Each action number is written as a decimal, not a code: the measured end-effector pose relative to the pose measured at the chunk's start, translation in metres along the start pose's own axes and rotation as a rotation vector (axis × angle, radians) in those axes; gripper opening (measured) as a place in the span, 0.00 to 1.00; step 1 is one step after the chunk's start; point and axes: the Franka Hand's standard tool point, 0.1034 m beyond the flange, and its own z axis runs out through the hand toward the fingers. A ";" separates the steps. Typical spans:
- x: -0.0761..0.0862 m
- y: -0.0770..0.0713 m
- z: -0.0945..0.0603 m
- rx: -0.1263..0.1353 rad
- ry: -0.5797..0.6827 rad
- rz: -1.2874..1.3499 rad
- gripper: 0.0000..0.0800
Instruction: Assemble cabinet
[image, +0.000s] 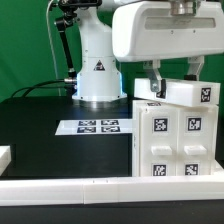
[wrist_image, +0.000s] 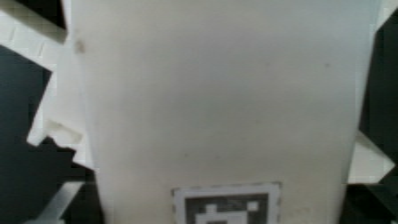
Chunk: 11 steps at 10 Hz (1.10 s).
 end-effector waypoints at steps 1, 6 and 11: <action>0.000 0.000 0.000 0.000 0.001 0.095 0.70; 0.001 -0.001 0.000 -0.001 0.005 0.509 0.70; 0.001 0.001 0.001 0.000 0.011 0.824 0.70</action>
Offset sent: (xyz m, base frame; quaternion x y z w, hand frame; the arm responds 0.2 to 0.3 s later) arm -0.0041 0.0026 0.0005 -0.0076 -0.0021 0.2347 0.9720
